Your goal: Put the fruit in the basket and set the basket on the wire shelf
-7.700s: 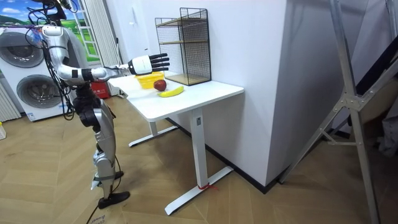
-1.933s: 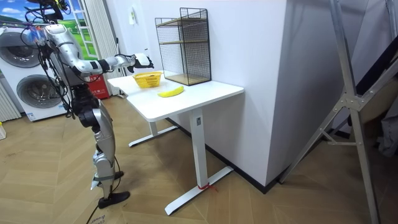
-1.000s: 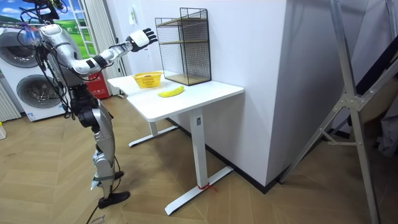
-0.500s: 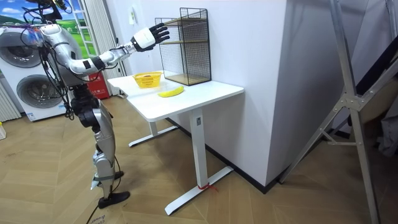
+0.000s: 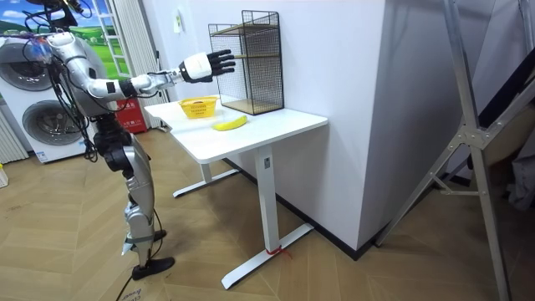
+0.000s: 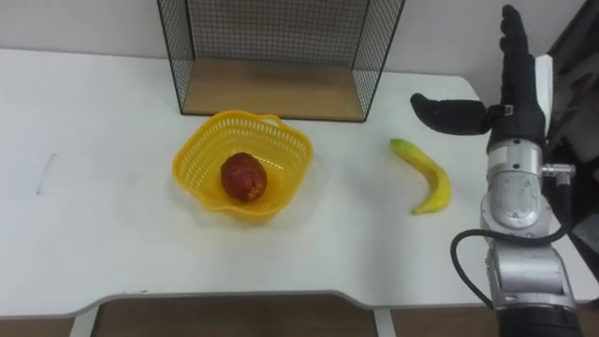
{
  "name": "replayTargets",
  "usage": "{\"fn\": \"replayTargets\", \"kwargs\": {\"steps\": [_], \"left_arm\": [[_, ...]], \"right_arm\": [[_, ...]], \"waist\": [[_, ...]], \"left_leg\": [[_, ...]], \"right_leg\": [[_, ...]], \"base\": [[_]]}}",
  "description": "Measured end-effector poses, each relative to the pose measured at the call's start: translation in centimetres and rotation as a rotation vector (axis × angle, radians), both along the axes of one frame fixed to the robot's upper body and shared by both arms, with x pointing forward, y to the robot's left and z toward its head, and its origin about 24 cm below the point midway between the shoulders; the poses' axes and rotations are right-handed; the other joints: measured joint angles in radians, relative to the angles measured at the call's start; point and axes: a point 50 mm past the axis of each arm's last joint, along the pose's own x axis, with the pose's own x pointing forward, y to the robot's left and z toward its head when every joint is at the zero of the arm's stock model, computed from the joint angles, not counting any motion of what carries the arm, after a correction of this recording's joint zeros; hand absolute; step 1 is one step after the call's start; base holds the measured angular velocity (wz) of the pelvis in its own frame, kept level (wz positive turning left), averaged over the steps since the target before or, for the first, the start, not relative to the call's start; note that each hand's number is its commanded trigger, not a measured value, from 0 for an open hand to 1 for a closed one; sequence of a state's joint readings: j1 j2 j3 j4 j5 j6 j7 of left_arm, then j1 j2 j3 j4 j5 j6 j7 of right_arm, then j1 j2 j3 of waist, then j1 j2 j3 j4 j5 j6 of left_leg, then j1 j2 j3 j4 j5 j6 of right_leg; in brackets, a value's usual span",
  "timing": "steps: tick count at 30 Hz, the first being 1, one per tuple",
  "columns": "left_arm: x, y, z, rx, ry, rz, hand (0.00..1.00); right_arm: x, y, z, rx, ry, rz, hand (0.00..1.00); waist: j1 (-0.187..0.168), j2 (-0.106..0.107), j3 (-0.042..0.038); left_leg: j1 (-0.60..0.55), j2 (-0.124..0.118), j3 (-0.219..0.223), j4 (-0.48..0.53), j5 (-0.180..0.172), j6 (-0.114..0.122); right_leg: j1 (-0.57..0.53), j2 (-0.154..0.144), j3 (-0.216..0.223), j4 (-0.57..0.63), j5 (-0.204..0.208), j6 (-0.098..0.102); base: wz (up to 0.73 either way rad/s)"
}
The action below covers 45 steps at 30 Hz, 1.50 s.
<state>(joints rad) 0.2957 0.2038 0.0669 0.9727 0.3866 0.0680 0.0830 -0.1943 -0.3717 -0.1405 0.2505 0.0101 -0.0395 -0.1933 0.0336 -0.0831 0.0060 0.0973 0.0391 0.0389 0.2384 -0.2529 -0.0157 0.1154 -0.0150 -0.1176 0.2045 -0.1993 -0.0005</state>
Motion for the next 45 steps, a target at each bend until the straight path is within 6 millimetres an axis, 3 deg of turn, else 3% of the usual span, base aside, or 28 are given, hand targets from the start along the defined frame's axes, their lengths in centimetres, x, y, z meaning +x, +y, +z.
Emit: {"fn": "replayTargets", "kwargs": {"steps": [8, 14, 19, 23, 26, 30, 39, 45], "left_arm": [[-0.1, 0.1, 0.0, 0.009, 0.014, 0.011, 0.00], [0.1, 0.5, 0.1, 0.015, 0.028, 0.022, 0.00], [0.0, 0.5, 0.0, 0.003, 0.044, 0.022, 0.00], [-0.1, 0.4, 0.0, -0.008, 0.051, 0.023, 0.00], [-0.1, 0.4, 0.0, -0.021, 0.061, 0.025, 0.00], [-0.4, 0.5, -0.1, -0.019, 0.082, 0.035, 0.00], [-0.8, 0.9, 0.0, -0.010, 0.098, 0.044, 0.00], [-0.1, 1.0, 0.0, -0.006, 0.079, 0.037, 0.00]], "right_arm": [[-0.3, -1.0, -2.9, 0.059, 0.140, -0.011, 0.00], [-1.1, -1.5, -6.2, 0.111, 0.318, 0.004, 0.00], [-1.6, -2.2, -8.4, 0.144, 0.441, -0.005, 0.00], [-1.3, -2.6, -8.8, 0.161, 0.483, -0.002, 0.00], [-1.4, -3.0, -9.3, 0.174, 0.527, -0.004, 0.00], [-1.9, -3.5, -10.1, 0.191, 0.578, -0.020, 0.00], [-3.1, -4.3, -11.4, 0.143, 0.694, 0.014, 0.00], [-3.2, -4.6, -11.4, 0.061, 0.734, 0.048, 0.00]], "waist": [[0.003, 0.002, -0.0048], [0.004, -0.008, -0.0006], [0.008, -0.014, -0.0052], [0.006, -0.009, -0.0058], [0.008, 0.001, -0.0111], [0.025, 0.014, -0.0098], [0.029, -0.018, -0.0033], [0.027, -0.015, -0.0036]], "left_leg": [[0.006, 0.000, 0.000, -0.001, 0.002, 0.000], [0.015, 0.000, 0.002, -0.004, 0.002, 0.000], [0.015, 0.000, 0.002, -0.003, 0.002, 0.000], [0.017, 0.000, 0.003, -0.002, 0.002, 0.000], [0.019, 0.000, 0.003, -0.001, 0.002, 0.000], [0.024, 0.000, 0.000, -0.002, 0.002, 0.000], [0.026, -0.006, -0.033, 0.010, 0.002, -0.001], [0.018, -0.007, -0.045, 0.016, 0.002, -0.001]], "right_leg": [[-0.002, 0.000, 0.001, -0.001, 0.000, 0.000], [-0.001, 0.000, 0.001, -0.003, 0.000, 0.000], [-0.002, 0.000, 0.002, -0.002, 0.000, 0.000], [0.002, 0.000, 0.002, -0.003, 0.000, 0.000], [0.003, 0.000, 0.002, -0.003, 0.000, 0.000], [0.007, 0.000, 0.002, -0.002, 0.000, 0.000], [0.046, 0.000, -0.024, -0.034, 0.002, 0.000], [0.046, 0.000, -0.037, -0.033, 0.004, -0.001]], "base": [[0.00], [0.00], [0.00], [0.00], [0.00], [0.00], [0.11], [0.06]]}}
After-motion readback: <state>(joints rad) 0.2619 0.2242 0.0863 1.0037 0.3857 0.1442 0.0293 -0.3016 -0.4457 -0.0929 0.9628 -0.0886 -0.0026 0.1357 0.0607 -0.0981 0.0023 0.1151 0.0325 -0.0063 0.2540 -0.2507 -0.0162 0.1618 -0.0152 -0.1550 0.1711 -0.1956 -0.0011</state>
